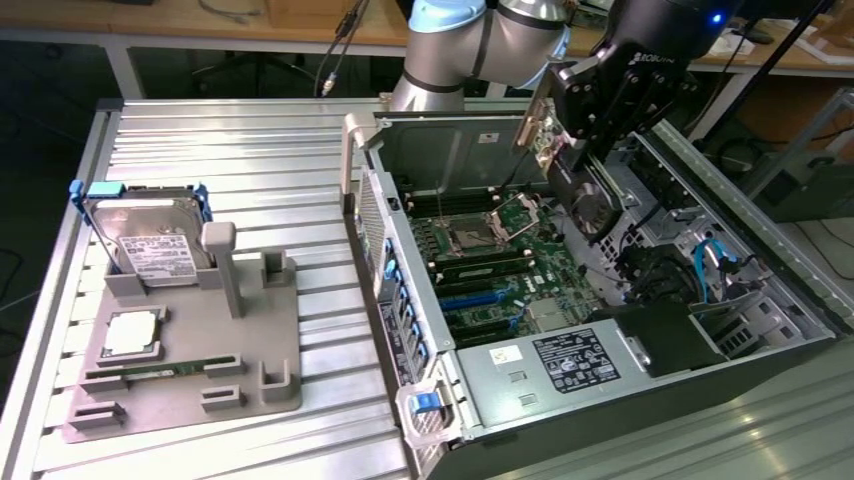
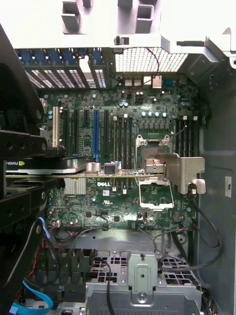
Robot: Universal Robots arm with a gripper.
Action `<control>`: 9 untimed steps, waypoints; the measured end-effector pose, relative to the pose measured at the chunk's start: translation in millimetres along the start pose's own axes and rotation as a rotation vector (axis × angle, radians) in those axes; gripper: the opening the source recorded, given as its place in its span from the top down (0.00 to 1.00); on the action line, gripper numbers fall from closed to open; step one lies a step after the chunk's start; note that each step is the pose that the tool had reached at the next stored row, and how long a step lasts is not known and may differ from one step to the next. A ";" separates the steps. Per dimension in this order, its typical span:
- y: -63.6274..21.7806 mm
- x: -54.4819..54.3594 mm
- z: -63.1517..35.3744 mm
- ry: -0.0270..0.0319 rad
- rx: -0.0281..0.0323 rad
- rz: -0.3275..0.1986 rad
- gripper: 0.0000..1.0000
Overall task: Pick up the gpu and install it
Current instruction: 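Insert the gpu into the slot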
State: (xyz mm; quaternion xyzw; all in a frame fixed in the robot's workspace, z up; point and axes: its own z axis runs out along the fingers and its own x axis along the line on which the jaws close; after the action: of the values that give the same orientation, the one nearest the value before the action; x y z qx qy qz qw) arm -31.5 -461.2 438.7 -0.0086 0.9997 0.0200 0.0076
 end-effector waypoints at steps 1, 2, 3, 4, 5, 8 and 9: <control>0.0 0.0 0.0 0.0001 0.0000 -0.002 0.73; 0.0 0.0 0.0 0.0002 -0.0001 -0.005 0.73; 0.0 0.0 0.0 0.0002 -0.0001 -0.007 0.73; 0.0 0.0 0.0 0.0003 -0.0002 -0.009 0.73; 0.0 0.0 0.0 0.0005 -0.0002 -0.012 0.73; 0.0 0.0 0.0 0.0007 -0.0003 -0.019 0.73; 0.0 0.0 0.0 0.0008 -0.0004 -0.022 0.73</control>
State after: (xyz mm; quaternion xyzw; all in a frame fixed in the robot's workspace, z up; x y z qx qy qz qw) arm -31.5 -461.2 438.7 -0.0195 0.9996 0.0201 0.0074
